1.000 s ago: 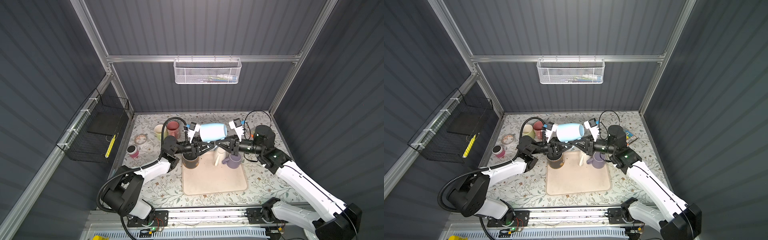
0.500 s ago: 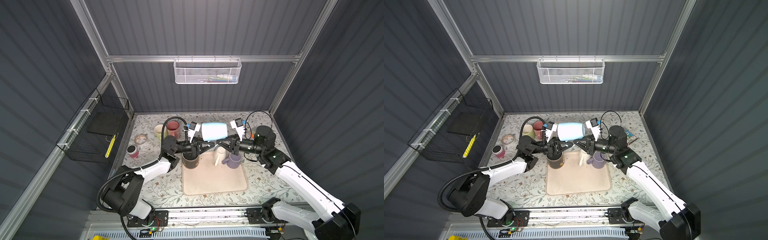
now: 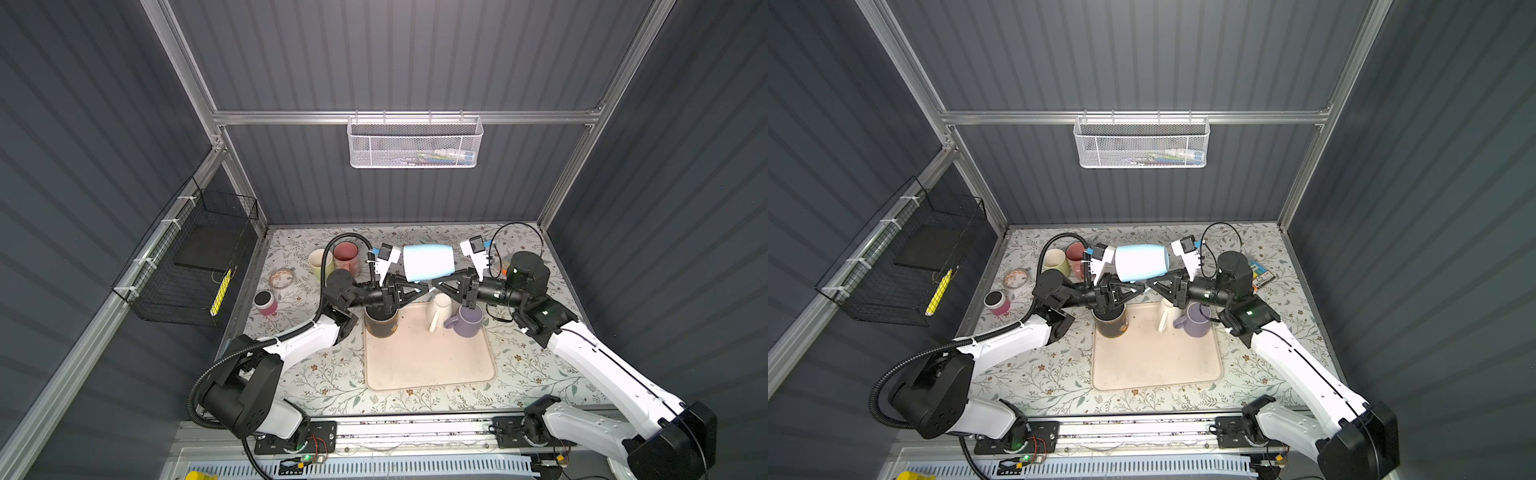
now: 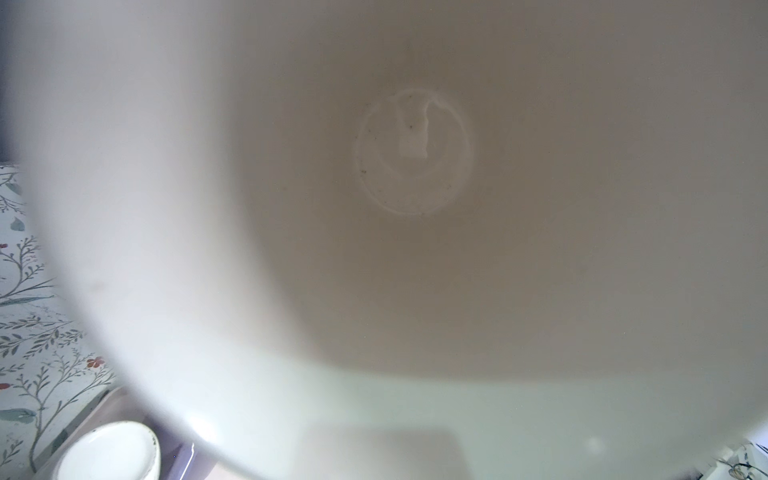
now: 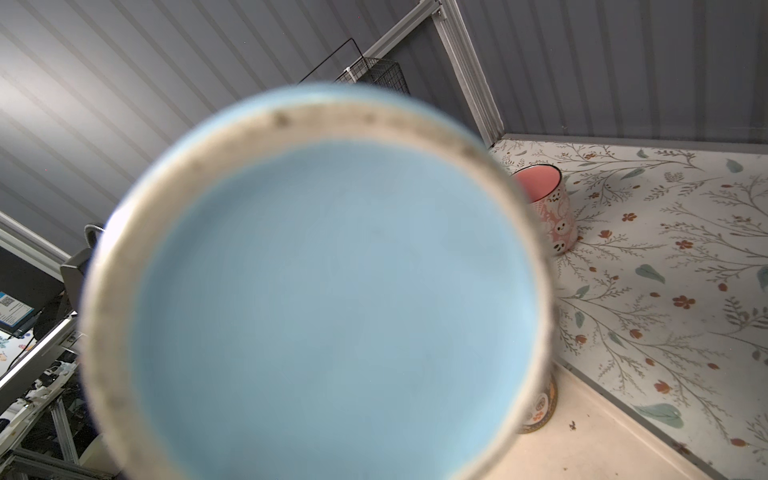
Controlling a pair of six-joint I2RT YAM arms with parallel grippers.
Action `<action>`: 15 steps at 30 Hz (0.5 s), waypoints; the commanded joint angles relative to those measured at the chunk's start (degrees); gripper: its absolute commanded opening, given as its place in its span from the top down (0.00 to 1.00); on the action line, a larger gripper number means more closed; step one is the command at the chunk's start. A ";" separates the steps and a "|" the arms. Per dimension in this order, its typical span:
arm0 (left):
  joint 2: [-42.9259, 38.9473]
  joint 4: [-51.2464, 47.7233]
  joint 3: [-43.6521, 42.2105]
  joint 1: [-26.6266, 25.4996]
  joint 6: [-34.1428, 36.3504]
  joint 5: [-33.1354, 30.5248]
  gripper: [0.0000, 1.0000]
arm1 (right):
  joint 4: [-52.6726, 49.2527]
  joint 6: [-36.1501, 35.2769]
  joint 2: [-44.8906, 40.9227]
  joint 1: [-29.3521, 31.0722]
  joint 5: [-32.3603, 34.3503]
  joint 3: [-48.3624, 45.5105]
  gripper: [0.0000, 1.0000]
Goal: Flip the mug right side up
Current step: 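Close the left gripper on the light blue mug's rim and open the right gripper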
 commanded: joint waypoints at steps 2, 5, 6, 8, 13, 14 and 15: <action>-3.00 -8.09 0.47 -2.57 7.36 -3.46 1.00 | 2.73 -0.56 1.28 2.29 -3.79 -0.86 0.65; -4.95 -14.71 0.58 -2.57 11.94 -6.20 1.00 | 2.64 -0.98 1.28 2.22 -3.27 -1.19 0.54; -5.32 -15.63 0.52 -2.57 12.70 -6.66 1.00 | 2.71 -0.95 1.30 2.22 -3.27 -1.28 0.53; -6.14 -16.15 -0.15 -2.57 13.41 -7.93 1.00 | 3.06 -0.70 1.33 2.22 -3.18 -1.68 0.49; -7.21 -19.44 -0.90 -2.53 15.31 -11.63 1.00 | 3.94 -0.37 1.31 2.22 -2.91 -2.58 0.43; -7.47 -20.16 -1.01 -2.57 15.75 -12.53 1.00 | 3.96 -0.48 1.32 2.22 -2.75 -2.73 0.41; -7.72 -20.76 -1.10 -2.59 16.04 -13.25 1.00 | 3.89 -0.57 1.31 2.22 -2.65 -2.79 0.40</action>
